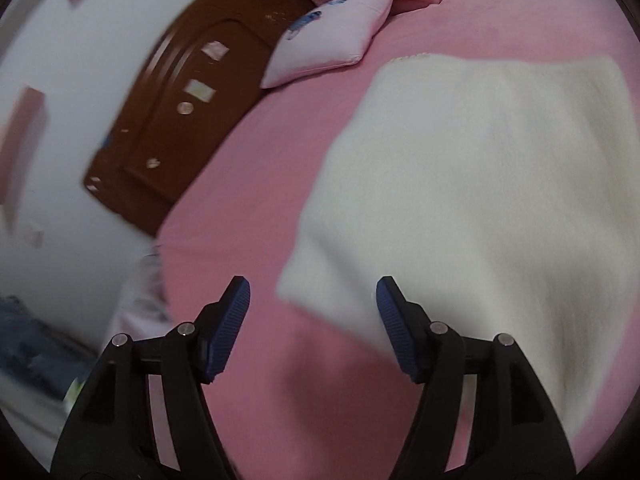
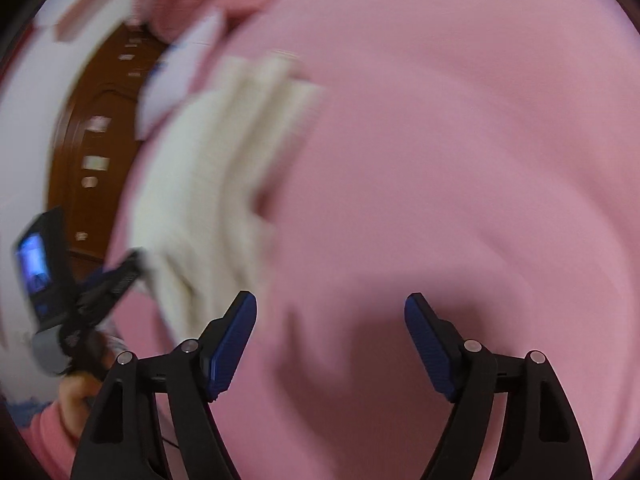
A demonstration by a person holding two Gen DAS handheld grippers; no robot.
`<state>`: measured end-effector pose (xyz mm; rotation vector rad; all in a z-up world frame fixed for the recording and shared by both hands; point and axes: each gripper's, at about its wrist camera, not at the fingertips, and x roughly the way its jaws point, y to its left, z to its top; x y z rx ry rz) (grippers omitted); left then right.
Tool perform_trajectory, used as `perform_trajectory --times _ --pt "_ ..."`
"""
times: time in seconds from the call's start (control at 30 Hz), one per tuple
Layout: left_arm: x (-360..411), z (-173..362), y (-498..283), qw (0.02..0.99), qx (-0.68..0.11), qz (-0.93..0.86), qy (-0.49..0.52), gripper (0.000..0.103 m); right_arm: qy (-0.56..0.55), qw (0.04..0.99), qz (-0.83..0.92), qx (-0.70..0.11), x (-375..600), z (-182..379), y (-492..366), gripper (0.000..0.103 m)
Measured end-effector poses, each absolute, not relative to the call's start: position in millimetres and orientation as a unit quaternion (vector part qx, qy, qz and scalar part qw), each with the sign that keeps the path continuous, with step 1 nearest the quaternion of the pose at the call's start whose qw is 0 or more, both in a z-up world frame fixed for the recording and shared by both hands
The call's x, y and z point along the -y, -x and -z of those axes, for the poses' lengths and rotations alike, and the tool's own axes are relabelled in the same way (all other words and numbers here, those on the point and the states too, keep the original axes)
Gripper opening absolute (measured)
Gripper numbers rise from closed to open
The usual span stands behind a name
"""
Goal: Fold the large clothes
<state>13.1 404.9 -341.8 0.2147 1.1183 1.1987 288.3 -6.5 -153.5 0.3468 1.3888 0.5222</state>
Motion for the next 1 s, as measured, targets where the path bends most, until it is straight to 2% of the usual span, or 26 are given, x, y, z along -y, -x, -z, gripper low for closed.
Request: perform_trajectory --times 0.1,0.17,0.23,0.3,0.47,0.57,0.73,0.9,1.0 --pt "-336 354 8 0.657 -0.544 -0.514 -0.092 0.063 -0.183 0.715 -0.202 -0.643 52 156 -249 0.080" --pt "-286 362 21 0.653 -0.583 -0.475 -0.086 0.063 -0.178 0.721 -0.175 -0.647 126 151 -232 0.103" --pt "-230 363 44 0.649 -0.590 -0.470 -0.099 0.063 -0.161 0.725 -0.146 -0.654 138 146 -210 0.103" --pt "-175 363 60 0.651 -0.595 -0.460 -0.104 0.063 -0.163 0.718 -0.136 -0.662 195 149 -175 0.103" --pt "-43 345 114 0.717 -0.588 -0.372 -0.046 0.063 -0.190 0.716 -0.094 -0.665 324 162 -90 0.102" --pt "34 336 140 0.726 -0.615 -0.305 -0.034 0.063 -0.161 0.729 -0.060 -0.663 409 136 -19 0.103" --pt "153 288 174 0.751 -0.624 -0.218 0.002 0.063 -0.063 0.753 -0.010 -0.654 512 75 72 0.103" --pt "200 222 180 0.781 -0.607 -0.140 0.057 0.063 -0.068 0.780 0.037 -0.621 584 5 120 0.103" --pt "205 185 182 0.787 -0.594 -0.122 0.111 0.063 -0.115 0.781 0.028 -0.614 596 -24 123 0.103"
